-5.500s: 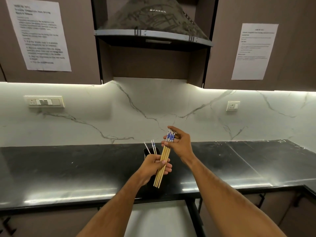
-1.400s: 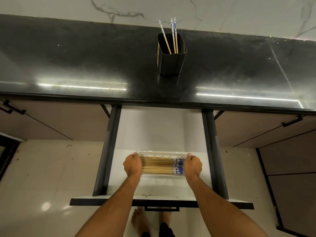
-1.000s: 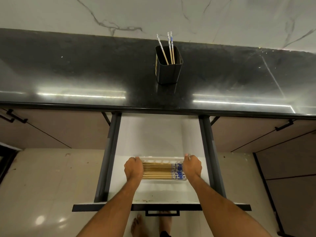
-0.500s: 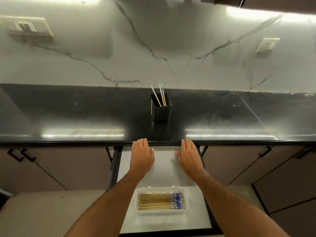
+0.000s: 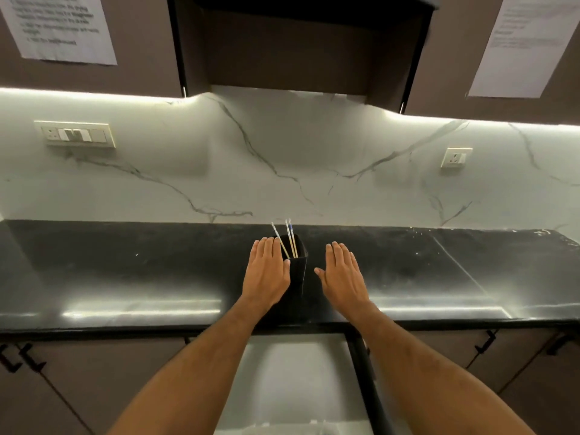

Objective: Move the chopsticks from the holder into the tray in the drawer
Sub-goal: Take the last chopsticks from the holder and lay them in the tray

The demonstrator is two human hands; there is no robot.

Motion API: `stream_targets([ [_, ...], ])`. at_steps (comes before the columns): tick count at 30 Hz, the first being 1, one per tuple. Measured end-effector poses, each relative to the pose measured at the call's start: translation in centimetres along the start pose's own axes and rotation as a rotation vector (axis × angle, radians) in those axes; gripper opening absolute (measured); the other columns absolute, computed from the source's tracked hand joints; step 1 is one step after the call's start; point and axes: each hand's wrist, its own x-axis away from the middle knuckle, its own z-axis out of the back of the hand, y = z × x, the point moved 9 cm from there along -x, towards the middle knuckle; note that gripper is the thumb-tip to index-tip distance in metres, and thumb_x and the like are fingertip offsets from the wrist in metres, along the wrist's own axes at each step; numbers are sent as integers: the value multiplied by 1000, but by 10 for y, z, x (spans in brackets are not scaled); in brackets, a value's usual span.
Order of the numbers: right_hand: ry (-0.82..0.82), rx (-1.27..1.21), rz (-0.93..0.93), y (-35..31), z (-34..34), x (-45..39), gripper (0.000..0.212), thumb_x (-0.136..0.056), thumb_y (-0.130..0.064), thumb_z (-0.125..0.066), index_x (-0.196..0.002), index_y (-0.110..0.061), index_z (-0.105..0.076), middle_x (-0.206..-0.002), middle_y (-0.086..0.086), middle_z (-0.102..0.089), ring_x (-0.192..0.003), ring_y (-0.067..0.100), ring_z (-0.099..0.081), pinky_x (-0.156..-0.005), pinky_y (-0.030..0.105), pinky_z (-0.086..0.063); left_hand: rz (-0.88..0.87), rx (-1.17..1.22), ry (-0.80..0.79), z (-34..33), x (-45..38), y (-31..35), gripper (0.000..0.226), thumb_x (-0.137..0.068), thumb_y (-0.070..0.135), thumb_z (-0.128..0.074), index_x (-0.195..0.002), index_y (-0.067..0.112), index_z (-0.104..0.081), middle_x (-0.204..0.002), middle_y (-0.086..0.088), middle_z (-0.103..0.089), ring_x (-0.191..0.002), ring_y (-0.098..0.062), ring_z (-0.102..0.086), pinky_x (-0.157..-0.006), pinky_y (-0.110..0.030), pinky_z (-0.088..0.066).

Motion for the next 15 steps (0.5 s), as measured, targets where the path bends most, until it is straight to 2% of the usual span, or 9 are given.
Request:
stream_targets([
  [8,22,-72,48,7,-22,-92,69,-103,-44,-49,-154,-1,-29,-158,19,-37,-151,34,-30,-124,48,-29,-12,-54,30,-34,-87,-2,47,-98,30,-52,-138,7,-45,-137,-9,-55,-132,-24,-49,-122,-44,-30],
  [15,6,-105,113,7,-66,-156,68,-103,-45,-47,-152,0,-31,-155,19,-39,-148,33,-35,-123,46,-30,49,-112,-15,-95,-133,-28,49,-100,33,-45,-141,4,-44,-141,-13,-55,-135,-28,-49,-123,-45,-30],
])
